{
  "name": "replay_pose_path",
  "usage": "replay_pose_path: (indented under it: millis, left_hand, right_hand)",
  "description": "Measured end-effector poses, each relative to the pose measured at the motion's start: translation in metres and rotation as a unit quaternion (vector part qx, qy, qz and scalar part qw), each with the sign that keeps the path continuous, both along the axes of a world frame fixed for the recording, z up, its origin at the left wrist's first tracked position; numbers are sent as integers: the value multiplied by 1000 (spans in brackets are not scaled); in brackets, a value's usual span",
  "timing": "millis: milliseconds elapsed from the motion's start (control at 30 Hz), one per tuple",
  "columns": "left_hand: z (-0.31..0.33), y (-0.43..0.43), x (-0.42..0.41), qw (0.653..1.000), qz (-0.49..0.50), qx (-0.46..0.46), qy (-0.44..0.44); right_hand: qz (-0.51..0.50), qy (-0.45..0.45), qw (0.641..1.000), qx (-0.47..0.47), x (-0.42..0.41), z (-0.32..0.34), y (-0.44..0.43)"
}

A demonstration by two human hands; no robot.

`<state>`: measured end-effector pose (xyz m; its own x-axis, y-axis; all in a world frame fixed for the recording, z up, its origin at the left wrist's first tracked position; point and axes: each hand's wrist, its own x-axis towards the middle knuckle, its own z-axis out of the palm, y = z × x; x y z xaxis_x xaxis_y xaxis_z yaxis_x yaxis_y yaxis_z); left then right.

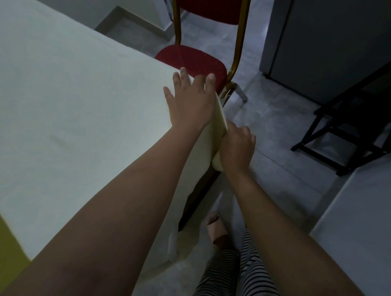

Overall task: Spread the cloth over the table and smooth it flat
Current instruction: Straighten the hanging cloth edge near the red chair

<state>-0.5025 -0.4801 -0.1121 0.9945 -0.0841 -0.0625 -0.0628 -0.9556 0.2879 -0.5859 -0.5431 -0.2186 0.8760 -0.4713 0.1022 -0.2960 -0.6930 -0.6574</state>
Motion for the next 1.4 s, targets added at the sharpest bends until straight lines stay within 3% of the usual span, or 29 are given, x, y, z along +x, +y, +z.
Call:
replay_pose_path:
  millis: [167, 267, 333, 600, 767, 900, 1033, 1133, 1200, 1300, 1400]
  left_hand:
    - [-1, 0, 1, 1000, -3, 15, -9]
    - [-1, 1, 1, 1000, -3, 12, -14]
    - [0, 1, 1, 1000, 5, -10, -11]
    - [2, 0, 1, 1000, 13, -11, -7]
    - [5, -2, -1, 1000, 12, -20, -2]
    - [5, -2, 0, 1000, 22, -17, 2]
    - [3, -1, 0, 1000, 14, -9, -3]
    - [2, 0, 1, 1000, 16, -17, -4]
    - [2, -1, 1, 1000, 21, -20, -1]
    - [2, -1, 1, 1000, 20, -17, 2]
    - [1, -1, 2, 1000, 22, -16, -3]
  right_hand:
    - [34, -50, 980, 191, -12, 6, 7]
    - [-13, -24, 911, 411, -10, 16, 13]
    - [-63, -14, 875, 481, -2, 19, 12]
    - [13, 22, 934, 357, 42, 28, -9]
    - [52, 88, 919, 381, 51, 33, -27]
    - [100, 90, 916, 379, 42, 26, -26]
    - [52, 66, 938, 336, 34, 12, -28]
    - [0, 48, 985, 163, 29, 4, -42]
    - [-51, 32, 993, 102, 34, 4, -50]
    - [-127, 27, 982, 137, 43, 15, -56]
    - [-77, 32, 978, 189, 43, 13, -49]
